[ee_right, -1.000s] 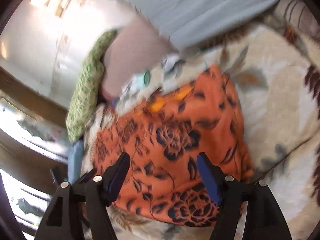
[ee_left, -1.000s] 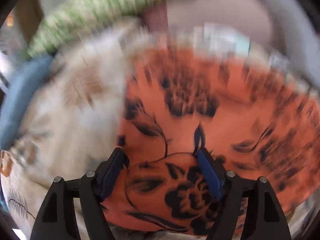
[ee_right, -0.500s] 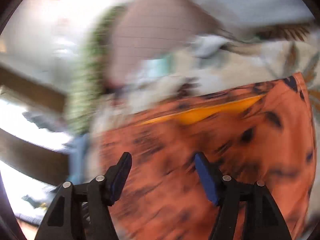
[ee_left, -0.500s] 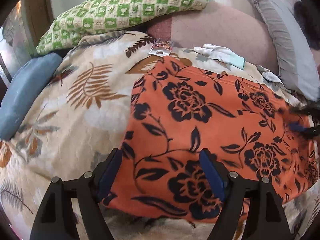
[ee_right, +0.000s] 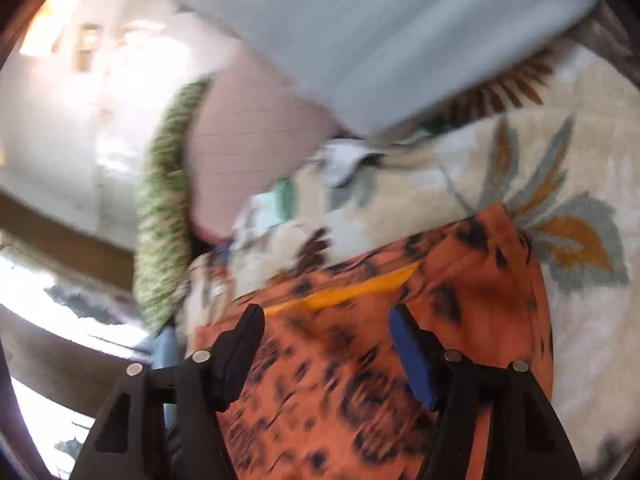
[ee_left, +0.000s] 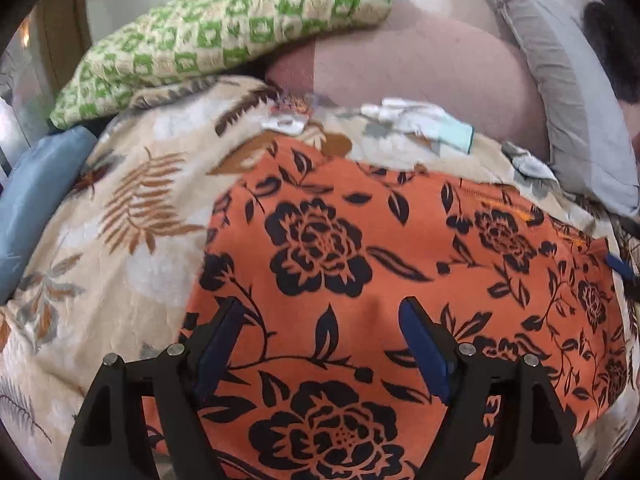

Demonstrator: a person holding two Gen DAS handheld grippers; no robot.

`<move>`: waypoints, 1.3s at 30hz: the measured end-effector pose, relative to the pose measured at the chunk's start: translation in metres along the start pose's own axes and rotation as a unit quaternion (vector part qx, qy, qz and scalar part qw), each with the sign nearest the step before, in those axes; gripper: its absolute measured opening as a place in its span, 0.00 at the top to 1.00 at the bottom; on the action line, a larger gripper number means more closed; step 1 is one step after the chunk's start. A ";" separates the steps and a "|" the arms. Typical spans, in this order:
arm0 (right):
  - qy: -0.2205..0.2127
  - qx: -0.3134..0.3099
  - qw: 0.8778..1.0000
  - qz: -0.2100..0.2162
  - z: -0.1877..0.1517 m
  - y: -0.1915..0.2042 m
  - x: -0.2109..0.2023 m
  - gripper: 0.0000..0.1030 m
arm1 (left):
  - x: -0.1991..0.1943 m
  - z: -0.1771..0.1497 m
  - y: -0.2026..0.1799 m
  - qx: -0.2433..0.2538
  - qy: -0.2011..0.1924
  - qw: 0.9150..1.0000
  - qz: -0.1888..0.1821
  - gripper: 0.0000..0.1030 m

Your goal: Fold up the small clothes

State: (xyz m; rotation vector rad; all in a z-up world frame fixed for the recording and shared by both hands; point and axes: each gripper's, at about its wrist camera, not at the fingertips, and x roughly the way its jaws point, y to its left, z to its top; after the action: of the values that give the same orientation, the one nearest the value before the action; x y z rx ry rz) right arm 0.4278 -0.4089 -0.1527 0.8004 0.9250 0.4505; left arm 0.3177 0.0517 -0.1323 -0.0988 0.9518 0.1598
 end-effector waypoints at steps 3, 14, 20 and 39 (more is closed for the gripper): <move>0.041 -0.002 0.996 -0.083 -0.023 -0.021 0.023 0.27 | -0.004 -0.003 -0.009 0.008 0.016 1.000 0.003 0.22; 0.014 -0.012 1.000 -0.021 -0.085 0.030 -0.056 0.29 | -0.063 -0.012 -0.012 0.019 -0.020 1.000 -0.006 0.22; 0.079 -0.001 0.996 -0.050 -0.144 -0.006 -0.032 0.28 | -0.043 -0.030 -0.003 0.011 0.007 1.000 0.000 0.22; -0.030 0.137 0.990 -0.001 -0.174 -0.064 -0.096 0.25 | -0.062 -0.044 -0.049 0.029 -0.034 0.999 -0.022 0.18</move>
State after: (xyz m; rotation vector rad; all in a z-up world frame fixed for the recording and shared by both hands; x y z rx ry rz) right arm 0.2309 -0.4408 -0.2131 1.0572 0.9426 0.2982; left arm 0.2558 -0.0093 -0.1066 -0.0598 0.8860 0.0945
